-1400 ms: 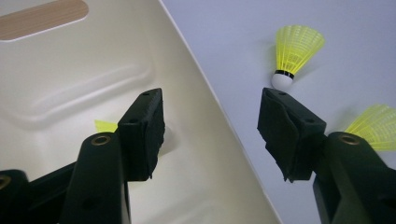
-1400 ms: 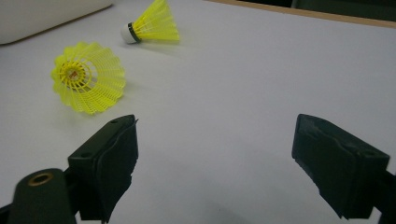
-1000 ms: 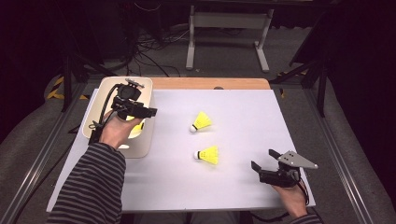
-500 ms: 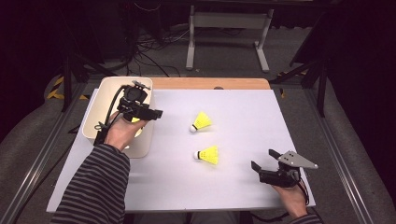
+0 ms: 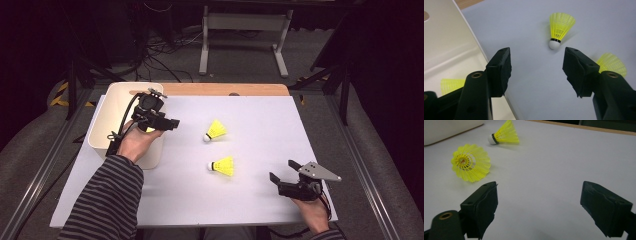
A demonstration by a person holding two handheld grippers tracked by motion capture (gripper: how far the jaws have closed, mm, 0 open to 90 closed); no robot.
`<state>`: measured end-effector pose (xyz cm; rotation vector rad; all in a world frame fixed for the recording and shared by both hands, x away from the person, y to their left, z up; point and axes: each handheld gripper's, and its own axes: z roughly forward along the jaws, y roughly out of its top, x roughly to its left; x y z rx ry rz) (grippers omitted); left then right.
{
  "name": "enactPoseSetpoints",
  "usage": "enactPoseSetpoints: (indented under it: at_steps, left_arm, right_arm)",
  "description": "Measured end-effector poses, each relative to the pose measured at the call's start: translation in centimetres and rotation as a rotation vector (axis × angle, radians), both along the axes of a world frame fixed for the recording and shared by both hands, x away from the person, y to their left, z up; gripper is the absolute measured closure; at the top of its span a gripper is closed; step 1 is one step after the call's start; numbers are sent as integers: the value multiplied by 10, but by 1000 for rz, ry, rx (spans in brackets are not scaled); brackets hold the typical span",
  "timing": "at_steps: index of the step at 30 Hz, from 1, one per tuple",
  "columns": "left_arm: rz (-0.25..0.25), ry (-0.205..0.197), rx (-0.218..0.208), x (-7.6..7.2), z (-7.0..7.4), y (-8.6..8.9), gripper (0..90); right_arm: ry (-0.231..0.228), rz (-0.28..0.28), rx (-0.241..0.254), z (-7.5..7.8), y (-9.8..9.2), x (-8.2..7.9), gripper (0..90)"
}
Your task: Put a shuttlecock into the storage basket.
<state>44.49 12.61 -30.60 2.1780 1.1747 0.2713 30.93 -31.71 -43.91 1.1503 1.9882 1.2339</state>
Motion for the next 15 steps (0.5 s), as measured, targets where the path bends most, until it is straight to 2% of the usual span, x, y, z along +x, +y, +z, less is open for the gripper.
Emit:
enactPoseSetpoints:
  at_steps: [15]
  left_arm:
    - [-21, -8, 2, -6, 0, -9, 397]
  right_arm:
    - [2, -5, -2, 0, 1, 0, 147]
